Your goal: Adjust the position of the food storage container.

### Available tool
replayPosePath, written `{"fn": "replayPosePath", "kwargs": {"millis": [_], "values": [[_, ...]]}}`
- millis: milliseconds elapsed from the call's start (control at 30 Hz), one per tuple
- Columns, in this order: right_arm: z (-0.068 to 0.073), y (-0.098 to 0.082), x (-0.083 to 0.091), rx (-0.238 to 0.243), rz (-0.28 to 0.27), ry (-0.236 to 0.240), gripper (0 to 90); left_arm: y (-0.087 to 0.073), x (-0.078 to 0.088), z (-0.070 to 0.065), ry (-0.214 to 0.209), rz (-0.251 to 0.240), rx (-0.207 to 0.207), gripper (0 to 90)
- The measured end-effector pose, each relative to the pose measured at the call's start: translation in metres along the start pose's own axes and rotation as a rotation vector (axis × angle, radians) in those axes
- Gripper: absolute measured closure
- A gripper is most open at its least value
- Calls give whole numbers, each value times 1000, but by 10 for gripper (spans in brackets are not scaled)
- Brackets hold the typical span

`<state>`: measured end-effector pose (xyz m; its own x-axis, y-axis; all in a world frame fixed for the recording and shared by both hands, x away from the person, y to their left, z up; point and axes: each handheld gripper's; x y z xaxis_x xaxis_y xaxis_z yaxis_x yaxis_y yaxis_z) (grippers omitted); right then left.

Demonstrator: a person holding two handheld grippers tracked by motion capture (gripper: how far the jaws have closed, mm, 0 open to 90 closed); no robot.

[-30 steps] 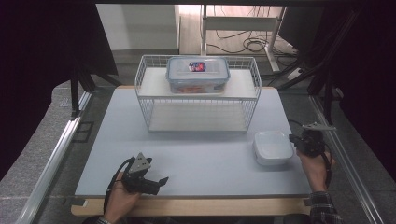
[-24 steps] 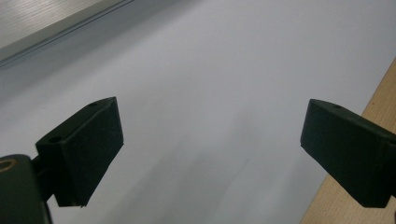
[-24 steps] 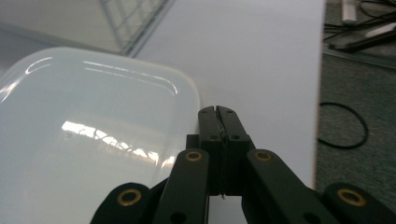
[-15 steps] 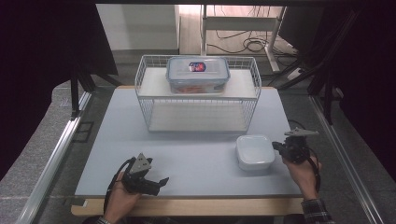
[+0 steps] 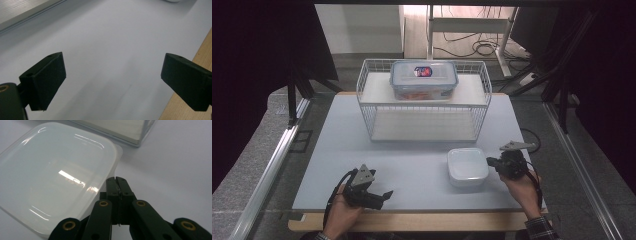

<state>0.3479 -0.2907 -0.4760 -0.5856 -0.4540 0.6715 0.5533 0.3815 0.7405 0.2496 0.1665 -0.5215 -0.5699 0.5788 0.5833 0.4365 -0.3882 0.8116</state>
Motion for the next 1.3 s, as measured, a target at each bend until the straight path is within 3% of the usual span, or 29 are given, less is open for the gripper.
{"fn": "replayPosePath", "kwargs": {"millis": [233,700,900,1033,1200,1300], "values": [[19,4,-6,34,4,49,897,0,0,0,-5,7,8,58],[73,15,-23,108,-6,184,887,0,-1,-1,-9,14,17,58],[86,15,-27,117,-8,226,876,1,-1,0,-30,17,43,59],[92,16,-26,142,-11,223,864,2,0,0,-29,12,46,59],[81,14,-14,132,-57,214,760,1,1,1,-16,13,39,60],[75,9,-7,122,-78,221,574,0,1,2,-6,12,33,60]]}}
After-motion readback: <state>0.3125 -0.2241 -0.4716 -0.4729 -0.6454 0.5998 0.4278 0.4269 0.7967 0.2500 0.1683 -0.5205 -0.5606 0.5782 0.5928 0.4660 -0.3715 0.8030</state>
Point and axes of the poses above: each handheld gripper's, and its own axes: x roughly backward along the jaws, y roughly out of its top, z roughly to its left, and after that the axes turned 3 degrees about -z, right-handed
